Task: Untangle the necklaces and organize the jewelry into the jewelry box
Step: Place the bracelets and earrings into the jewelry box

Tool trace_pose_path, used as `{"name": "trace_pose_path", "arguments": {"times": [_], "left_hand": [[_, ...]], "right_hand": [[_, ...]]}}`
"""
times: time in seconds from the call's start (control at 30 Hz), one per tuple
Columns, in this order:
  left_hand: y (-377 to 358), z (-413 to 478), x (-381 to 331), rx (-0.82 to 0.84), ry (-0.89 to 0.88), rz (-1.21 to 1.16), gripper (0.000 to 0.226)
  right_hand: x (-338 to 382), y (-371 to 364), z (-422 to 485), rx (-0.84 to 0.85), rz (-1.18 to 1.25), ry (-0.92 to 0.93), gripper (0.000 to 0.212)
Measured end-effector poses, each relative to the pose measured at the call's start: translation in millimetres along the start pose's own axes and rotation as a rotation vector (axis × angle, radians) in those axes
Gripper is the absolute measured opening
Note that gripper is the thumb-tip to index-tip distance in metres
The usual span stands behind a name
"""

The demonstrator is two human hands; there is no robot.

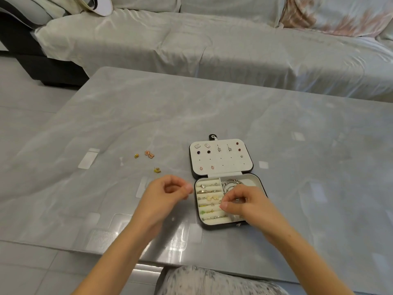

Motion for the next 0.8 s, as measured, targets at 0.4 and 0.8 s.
{"name": "trace_pose_path", "arguments": {"times": [0.4,0.8], "left_hand": [[54.4,22.1,8.2,-0.163,-0.038,-0.02,0.007],[90.7,48.7,7.3,-0.357,-0.079,0.083,0.01]], "right_hand": [[12.9,-12.4,23.1,0.14,-0.684,0.151,0.012],[18.2,-17.8,34.9,0.273,-0.886,0.226,0.01]]}}
Point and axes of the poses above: each hand's wrist, its own z-axis towards the middle knuckle, its own y-axis out of the back of the hand, x = y × z, the point moved 5 cm from there along z, towards the middle knuckle, and after that the axes turned 14 degrees about y, right-handed, at the moved point
